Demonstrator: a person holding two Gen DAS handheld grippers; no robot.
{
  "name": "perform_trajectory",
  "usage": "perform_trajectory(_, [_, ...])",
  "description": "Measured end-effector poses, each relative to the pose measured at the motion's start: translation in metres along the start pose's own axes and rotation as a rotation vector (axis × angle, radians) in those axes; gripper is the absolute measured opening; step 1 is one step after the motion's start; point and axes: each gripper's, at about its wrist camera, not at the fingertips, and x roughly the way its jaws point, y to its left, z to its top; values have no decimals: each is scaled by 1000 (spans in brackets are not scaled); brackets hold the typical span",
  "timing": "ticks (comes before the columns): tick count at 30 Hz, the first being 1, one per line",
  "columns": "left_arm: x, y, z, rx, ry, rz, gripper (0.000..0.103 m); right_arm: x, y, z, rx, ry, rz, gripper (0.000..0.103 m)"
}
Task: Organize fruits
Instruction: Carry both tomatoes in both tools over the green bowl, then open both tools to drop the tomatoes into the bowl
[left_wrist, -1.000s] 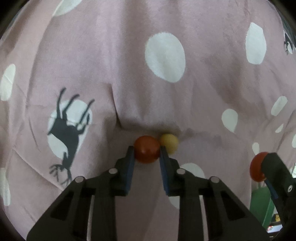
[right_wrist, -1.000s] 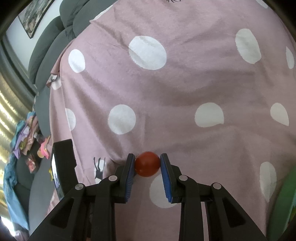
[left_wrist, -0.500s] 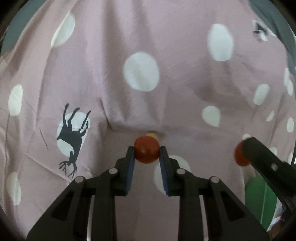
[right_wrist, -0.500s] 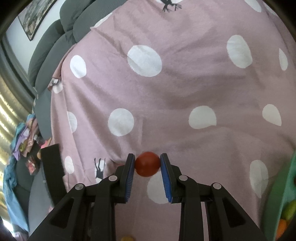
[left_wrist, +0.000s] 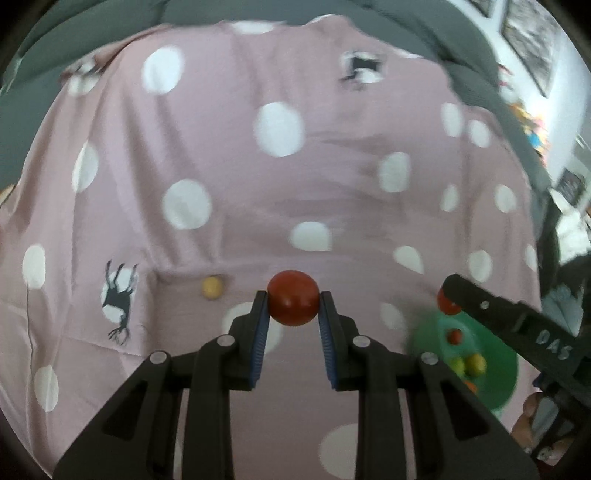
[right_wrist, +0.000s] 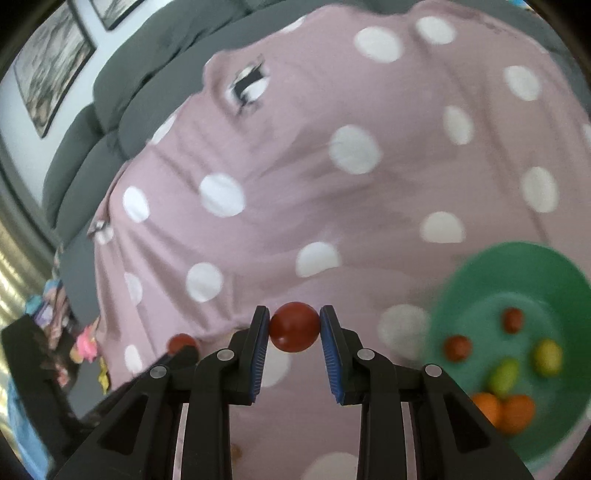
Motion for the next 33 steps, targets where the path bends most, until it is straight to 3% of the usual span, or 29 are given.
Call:
perform_trajectory(4, [-13, -30, -8, 60, -13, -56, 26, -24, -21, -13, -24, -40, -96, 31])
perform_trajectory(7, [-18, -53, -15, 97, -18, -88, 26, -39, -50, -13, 42, -82, -165, 31])
perform_trajectory(12, [-6, -87, -29, 135, 14, -130, 26, -55, -86, -8, 102, -118, -198, 31])
perform_trajectory(17, [17, -123, -40, 192, 60, -137, 26, -54, -119, -9, 147, -89, -281, 31])
perform_trajectory(33, [58, -176, -69, 282, 184, -166, 28, -48, -160, -17, 236, 10, -336, 31])
